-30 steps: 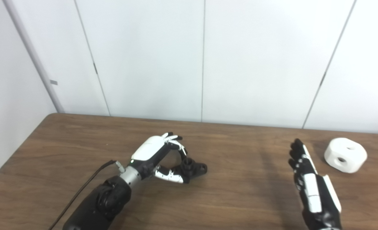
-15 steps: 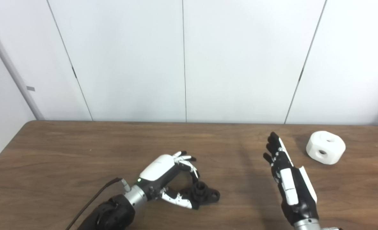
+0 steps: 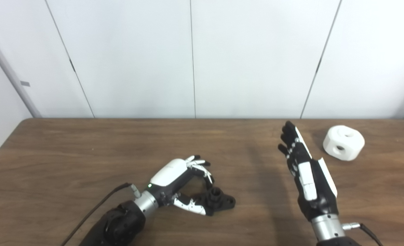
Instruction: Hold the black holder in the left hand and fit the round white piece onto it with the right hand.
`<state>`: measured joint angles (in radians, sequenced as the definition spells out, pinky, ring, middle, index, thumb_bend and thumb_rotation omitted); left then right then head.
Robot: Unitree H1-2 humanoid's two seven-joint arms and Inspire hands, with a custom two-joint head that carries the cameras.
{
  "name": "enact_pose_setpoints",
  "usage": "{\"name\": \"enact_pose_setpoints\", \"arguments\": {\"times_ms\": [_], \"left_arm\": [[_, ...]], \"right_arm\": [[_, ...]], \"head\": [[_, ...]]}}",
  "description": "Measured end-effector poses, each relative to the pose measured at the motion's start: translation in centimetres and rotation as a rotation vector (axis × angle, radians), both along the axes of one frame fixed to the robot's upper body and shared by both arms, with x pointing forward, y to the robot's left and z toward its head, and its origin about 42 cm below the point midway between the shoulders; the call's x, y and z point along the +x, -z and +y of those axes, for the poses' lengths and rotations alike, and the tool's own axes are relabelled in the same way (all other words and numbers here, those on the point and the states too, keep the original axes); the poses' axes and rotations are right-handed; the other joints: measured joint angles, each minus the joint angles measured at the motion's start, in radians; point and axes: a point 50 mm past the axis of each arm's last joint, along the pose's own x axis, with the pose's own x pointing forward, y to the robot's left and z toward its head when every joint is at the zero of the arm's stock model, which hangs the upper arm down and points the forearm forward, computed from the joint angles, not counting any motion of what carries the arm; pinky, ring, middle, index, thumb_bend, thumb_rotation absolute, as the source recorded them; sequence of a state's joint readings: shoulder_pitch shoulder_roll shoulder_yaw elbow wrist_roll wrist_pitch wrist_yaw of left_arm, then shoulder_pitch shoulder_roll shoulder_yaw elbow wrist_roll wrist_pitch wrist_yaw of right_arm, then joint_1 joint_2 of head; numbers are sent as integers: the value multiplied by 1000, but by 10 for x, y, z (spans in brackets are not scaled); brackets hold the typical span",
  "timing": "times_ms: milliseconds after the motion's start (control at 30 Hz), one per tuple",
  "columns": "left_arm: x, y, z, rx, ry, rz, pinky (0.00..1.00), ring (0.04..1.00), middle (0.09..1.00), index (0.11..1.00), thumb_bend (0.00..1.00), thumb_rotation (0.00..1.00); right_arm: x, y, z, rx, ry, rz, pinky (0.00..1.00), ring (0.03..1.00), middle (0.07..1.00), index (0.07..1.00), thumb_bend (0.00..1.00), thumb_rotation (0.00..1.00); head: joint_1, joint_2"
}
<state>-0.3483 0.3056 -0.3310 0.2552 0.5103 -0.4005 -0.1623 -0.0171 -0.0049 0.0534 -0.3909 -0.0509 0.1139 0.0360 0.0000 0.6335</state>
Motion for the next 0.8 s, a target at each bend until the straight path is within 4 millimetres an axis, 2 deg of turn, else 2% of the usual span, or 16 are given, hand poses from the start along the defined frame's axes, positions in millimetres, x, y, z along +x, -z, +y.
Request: {"name": "enact_pose_setpoints", "arguments": {"times_ms": [133,300,467,633,700,800], "left_arm": [[3,4,2,10,-11,1,1000,901,681,480,523,51],[10,4,3,30,-23,-19,1000,890,680,479,523,50],[12,8,5,25,-29,-32,1000,882,684,479,524,51],[16,6,8,66,-24,-68,1000,888,689,479,525,52],[16,4,12,91,-22,-80,1000,889,691,479,525,53],[19,0,17,110,-21,-91,999,882,690,479,524,53]], "right_arm": [[-3,-7,1,13,-3,-14,922,972,981,965,532,1000],[-6,-15,3,30,-9,-35,903,962,980,960,549,1000],[-8,-17,2,29,-7,-37,893,953,972,950,520,1000],[-12,-28,-2,1,11,-61,884,957,962,944,523,994],[-9,-33,-5,-16,19,-74,908,969,967,952,472,980],[-2,-44,-15,-89,54,-120,888,955,954,922,426,827]], "head": [[-3,9],[-8,11],[-9,11],[-8,14],[-17,11],[-31,0]]}}
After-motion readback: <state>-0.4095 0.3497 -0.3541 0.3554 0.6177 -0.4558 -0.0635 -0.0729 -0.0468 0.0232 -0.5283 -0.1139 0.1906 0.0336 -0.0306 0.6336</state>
